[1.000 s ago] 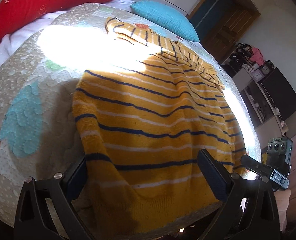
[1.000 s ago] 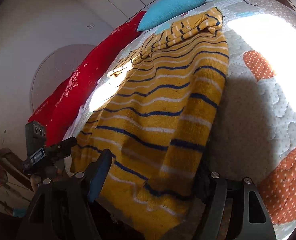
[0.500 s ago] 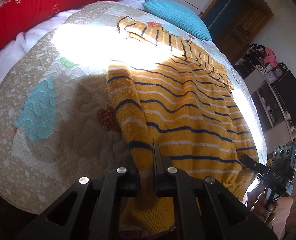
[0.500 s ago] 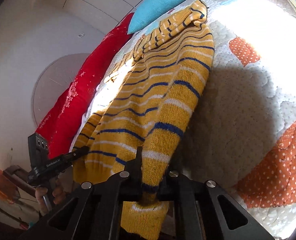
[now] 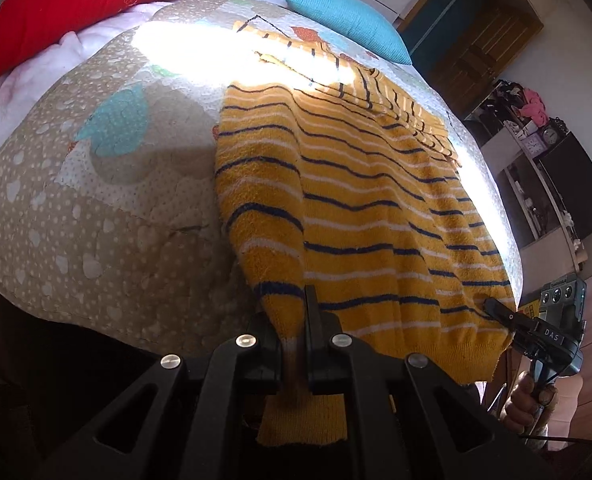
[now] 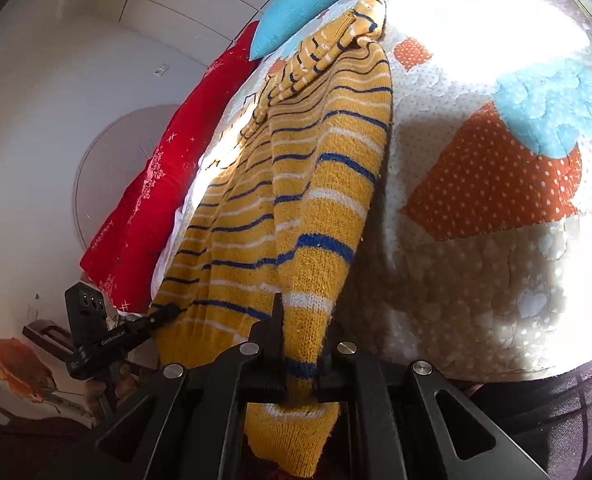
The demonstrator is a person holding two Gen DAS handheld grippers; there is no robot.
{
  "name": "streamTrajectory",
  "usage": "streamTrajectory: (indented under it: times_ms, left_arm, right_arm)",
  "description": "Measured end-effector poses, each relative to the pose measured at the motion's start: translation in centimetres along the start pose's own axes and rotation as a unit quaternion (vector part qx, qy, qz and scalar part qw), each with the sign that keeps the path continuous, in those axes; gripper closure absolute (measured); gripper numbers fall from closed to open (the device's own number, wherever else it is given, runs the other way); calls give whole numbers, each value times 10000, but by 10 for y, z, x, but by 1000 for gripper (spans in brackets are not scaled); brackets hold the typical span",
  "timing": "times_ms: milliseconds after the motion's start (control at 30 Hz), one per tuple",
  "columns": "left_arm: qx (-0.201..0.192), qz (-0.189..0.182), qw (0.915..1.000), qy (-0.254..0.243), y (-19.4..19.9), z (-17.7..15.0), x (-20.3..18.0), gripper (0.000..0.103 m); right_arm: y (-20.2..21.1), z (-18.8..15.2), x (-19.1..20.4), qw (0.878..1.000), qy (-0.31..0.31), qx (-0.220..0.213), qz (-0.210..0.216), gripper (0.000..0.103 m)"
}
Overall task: Fold small clothes
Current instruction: 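Lift the hem with both tools and fold it toward the collar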
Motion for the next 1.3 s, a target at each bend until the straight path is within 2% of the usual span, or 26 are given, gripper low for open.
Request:
streamTrajectory:
  times_ms: [133, 267, 400, 533, 667, 767, 867, 1033, 1300]
  left_arm:
    - [-246, -8, 9996, -109, 4, 23, -6, 96]
    - [-323, 11, 9995, -70, 0, 38, -7, 96]
    - [-382, -23, 9993, -29, -4, 48, -9, 96]
    - [-380, -7, 9993, -12, -7, 51, -8, 96]
    - [-445, -158, 9989, 45, -4, 62, -7, 96]
    - [-592, -272, 9979, 70, -2, 83, -10, 96]
    - [-752, -250, 9968, 59, -8, 114, -12, 96]
    - [-864, -257, 9958, 140, -34, 174, -17, 96]
    - [-451, -396, 9970, 493, -93, 244, -9, 95]
  right_arm:
    - [-5, 23, 9, 9997, 246, -28, -6, 93]
    - [-12, 43, 19, 9994, 339, -97, -1, 93]
    - [-12, 54, 24, 9990, 398, -194, -40, 92]
    - [-14, 55, 21, 9981, 514, -200, -279, 92]
    - [-10, 67, 23, 9979, 516, -330, -207, 92]
    - [-7, 89, 35, 9962, 679, -509, -176, 92]
    - [-10, 119, 48, 9928, 900, -723, -320, 92]
    - [-28, 179, 47, 9925, 735, -939, -274, 92]
    - [-88, 254, 10, 9973, -13, -720, -123, 90]
Point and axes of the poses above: each gripper's, at about its wrist camera, not at the fingertips, and y roughly against the way its jaws point, x to its left, z to its top, the point moved 2 cm from there along -y, roughly the way its jaws point
